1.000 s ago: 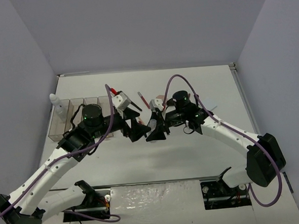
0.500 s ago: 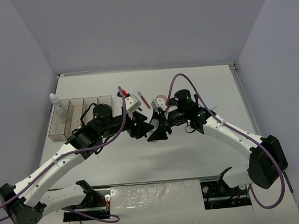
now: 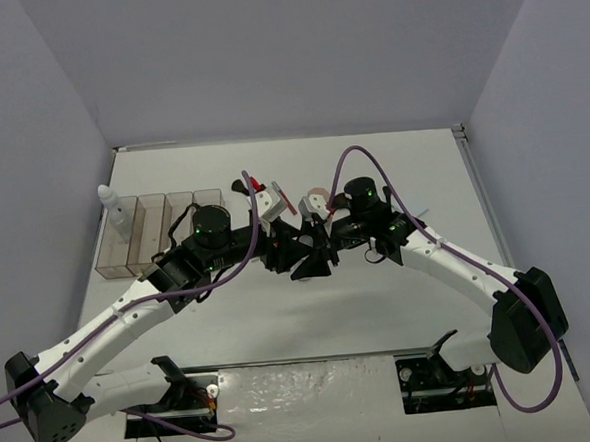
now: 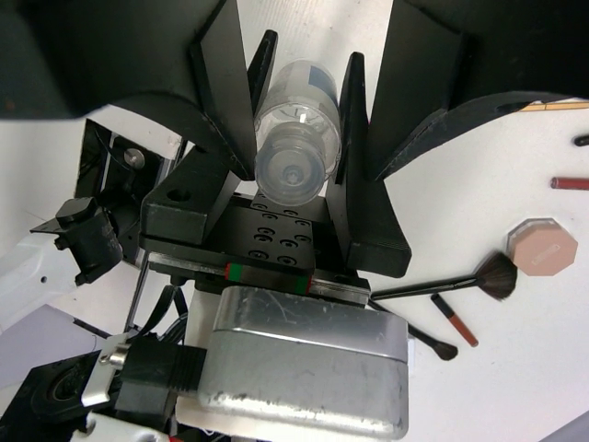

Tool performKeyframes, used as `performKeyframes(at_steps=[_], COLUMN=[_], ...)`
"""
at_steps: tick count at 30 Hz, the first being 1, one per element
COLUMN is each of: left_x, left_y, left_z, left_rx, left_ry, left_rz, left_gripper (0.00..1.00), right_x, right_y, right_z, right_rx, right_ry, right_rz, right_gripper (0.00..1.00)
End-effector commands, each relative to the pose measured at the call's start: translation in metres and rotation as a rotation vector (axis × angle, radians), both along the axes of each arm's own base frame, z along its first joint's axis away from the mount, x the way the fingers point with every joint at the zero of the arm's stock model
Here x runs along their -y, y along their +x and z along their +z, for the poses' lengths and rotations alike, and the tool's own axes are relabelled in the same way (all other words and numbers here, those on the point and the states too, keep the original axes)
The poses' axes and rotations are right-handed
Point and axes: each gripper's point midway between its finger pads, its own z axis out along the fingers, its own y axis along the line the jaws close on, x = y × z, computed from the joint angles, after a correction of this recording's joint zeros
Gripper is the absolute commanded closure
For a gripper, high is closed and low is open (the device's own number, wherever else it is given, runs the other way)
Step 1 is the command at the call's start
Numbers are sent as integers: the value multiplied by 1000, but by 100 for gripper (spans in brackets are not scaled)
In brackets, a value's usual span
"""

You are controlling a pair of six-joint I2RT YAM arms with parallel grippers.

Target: Organize the makeup

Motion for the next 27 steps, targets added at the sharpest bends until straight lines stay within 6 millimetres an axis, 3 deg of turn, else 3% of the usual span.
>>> performKeyframes(at_steps=[1,3,9,12,14,16,20,22,25,27], left_x=[10,11,13,12,12,12,8,6,3,1], left_y=[6,7,7,7,5,5,8,9,13,13], left_z=[31,30,26,24,25,27,23,19,13,8], left_rx=[79,80,83,86,89,96,98,98,99,94], left_ry=[-93,-94,-95,-98,-106,-118,-117,-114,-111,-108], left_rz=[5,4,-2,-2,-7,-8,24,36,66,75], left_gripper=[56,63,98,100,100,100,100,100,100,100], right_x=[-6,-6,-7,-7,-8,-8,-10,-10,-11,-11], right_y=[1,1,5,7,8,11,19,21,28,30], right_z=[34,33,28,24,23,19,9,3,-9,-12], right_rx=[96,93,90,85,82,76,62,53,38,34], right_ry=[82,80,67,59,55,45,15,2,-28,-37], right_rz=[33,33,13,6,2,-8,-50,-62,-97,-106], right_gripper=[100,100,99,96,89,72,49,43,23,19])
